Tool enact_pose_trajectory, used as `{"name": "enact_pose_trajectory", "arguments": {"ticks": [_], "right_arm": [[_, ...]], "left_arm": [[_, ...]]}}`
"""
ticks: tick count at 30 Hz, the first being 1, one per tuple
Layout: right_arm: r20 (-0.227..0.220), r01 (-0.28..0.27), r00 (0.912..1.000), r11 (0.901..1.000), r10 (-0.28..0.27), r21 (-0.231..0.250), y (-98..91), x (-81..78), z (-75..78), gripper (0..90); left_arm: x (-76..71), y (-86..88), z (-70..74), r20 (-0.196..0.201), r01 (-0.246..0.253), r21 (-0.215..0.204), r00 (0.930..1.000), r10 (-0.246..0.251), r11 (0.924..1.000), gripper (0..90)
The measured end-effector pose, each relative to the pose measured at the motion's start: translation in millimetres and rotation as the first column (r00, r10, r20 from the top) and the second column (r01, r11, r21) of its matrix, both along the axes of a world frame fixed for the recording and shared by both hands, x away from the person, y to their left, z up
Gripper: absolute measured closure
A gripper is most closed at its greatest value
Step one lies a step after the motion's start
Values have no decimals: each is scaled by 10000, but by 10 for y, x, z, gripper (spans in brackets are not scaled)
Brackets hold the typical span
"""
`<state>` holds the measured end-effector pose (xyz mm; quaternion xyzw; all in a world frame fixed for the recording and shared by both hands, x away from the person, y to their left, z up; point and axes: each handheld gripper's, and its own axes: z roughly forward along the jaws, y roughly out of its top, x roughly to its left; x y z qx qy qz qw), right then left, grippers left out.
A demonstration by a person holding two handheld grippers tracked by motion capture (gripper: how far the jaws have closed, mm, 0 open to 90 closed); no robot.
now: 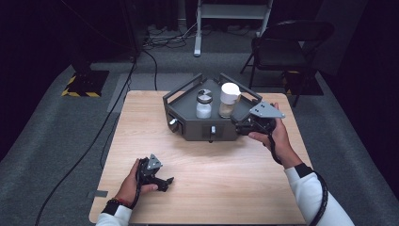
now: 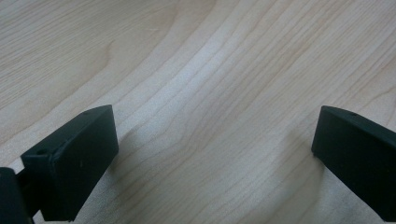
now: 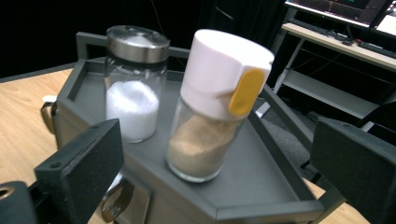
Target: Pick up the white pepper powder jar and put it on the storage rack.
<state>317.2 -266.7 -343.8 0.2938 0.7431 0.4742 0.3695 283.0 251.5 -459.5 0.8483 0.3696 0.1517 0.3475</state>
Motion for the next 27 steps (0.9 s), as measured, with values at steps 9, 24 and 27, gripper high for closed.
{"name": "enact_pose_trajectory", "arguments": {"ticks": [9,24,27], "right_arm": [[-144,-239,9996,9996,240,116,-108,-131,-196,27],[-569,-774,9954,9970,771,-24,-221,-220,-410,27],[-642,-868,9943,9960,852,-231,-224,-242,-448,27]], "left_arm": [[0,0,0,-2,-2,-2,10000,2,10000,0],[-1,0,-1,12,1,-3,10000,-1,10000,0],[0,0,0,-6,-2,-8,10000,2,10000,0]]}}
